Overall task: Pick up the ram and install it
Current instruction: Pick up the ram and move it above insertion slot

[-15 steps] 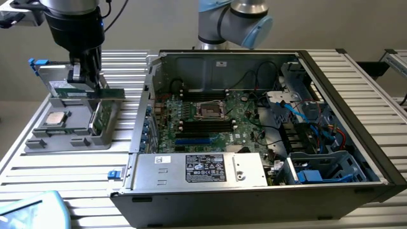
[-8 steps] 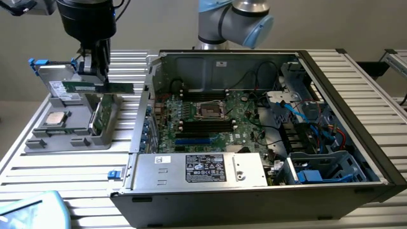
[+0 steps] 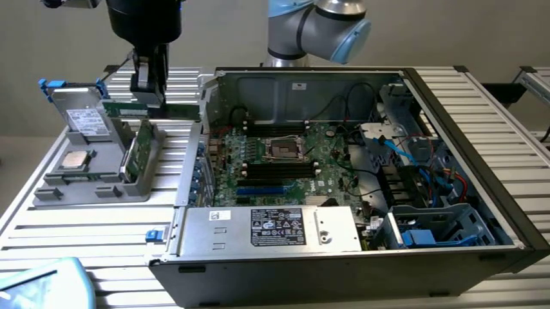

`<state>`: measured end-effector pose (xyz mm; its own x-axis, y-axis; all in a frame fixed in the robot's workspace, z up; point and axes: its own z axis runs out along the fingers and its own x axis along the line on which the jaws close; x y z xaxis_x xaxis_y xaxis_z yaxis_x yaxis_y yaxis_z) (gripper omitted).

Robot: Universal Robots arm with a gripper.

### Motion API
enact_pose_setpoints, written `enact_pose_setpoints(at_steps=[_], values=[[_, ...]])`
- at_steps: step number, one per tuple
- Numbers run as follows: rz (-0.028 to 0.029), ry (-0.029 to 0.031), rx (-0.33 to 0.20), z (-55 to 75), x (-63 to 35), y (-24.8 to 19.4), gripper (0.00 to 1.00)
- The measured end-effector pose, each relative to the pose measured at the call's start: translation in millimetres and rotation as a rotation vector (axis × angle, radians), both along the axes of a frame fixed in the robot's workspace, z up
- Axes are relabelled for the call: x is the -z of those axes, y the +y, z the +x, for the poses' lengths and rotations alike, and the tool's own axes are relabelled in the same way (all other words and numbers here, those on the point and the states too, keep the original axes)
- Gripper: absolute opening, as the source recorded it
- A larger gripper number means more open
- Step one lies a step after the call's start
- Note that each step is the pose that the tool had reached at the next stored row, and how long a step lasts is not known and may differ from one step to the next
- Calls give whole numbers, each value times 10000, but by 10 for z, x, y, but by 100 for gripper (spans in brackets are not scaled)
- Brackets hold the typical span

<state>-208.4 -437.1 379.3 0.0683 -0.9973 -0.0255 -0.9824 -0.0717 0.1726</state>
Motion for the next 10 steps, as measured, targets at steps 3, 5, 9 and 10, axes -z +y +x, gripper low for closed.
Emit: enact_pose_setpoints(at_steps=[3,5,9,10], values=[[39,10,-2,132,-31,0,15],[110,9,-3,222,-46,0,15],[281,9,-5,407,-69,0,15],[331,9,-7,453,-71,0,15]])
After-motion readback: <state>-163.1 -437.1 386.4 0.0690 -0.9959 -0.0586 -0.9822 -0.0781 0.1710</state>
